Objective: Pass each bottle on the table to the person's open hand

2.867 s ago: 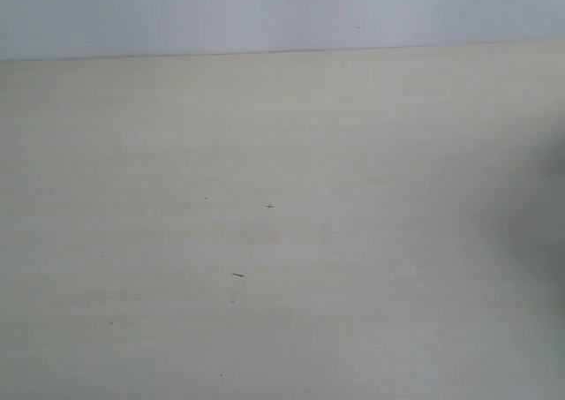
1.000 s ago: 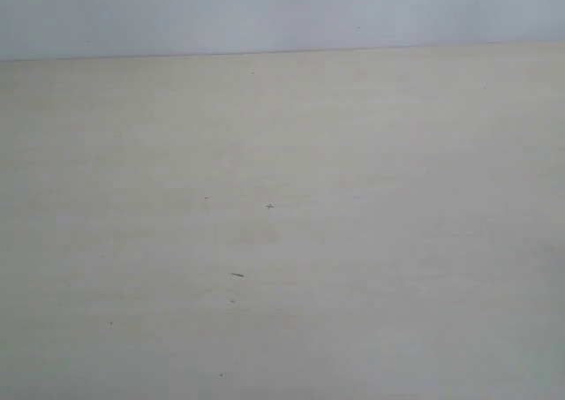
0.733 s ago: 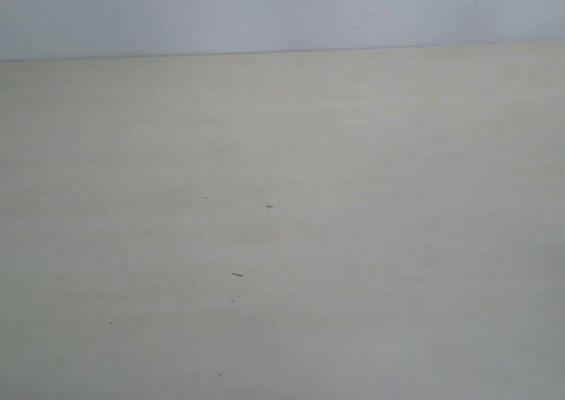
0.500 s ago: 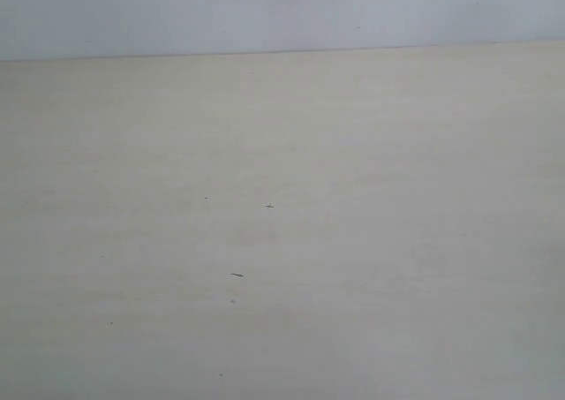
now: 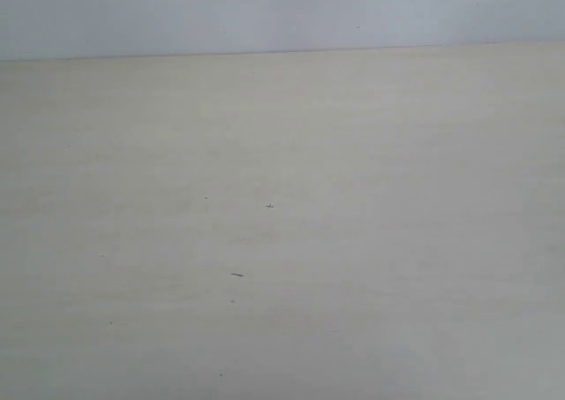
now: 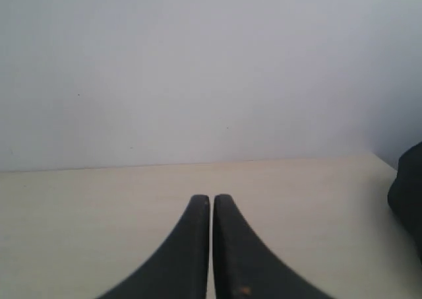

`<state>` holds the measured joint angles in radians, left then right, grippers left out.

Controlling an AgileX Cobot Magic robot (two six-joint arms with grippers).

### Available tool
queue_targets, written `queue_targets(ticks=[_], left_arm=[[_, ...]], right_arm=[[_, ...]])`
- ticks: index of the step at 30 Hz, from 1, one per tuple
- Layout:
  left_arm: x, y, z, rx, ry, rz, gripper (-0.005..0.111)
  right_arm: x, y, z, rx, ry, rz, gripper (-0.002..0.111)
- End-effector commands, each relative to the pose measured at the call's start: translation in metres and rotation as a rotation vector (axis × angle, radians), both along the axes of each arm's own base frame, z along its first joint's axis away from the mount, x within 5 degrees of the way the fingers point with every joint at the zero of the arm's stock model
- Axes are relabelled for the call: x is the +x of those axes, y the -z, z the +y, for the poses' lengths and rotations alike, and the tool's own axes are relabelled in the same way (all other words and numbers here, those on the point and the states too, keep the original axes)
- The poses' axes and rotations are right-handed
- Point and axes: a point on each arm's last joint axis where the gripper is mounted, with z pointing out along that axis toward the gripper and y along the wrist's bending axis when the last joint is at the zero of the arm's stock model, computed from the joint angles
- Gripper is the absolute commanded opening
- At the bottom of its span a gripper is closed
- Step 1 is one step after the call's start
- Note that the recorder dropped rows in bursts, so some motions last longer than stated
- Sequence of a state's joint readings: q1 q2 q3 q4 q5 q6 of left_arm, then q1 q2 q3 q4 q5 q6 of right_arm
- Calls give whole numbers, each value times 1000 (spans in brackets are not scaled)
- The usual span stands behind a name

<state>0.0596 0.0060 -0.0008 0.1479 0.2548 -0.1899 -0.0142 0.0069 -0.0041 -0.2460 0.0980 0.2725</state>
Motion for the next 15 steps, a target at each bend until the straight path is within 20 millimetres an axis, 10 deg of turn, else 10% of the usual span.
queue_targets(ticks=[1,15], left_arm=[[0,0,0,0,-2,-7,0],[0,0,0,0,-2,-7,0]], right_arm=[[0,1,0,-17,5,0,3],[-1,4,-1,96,27,21,3]])
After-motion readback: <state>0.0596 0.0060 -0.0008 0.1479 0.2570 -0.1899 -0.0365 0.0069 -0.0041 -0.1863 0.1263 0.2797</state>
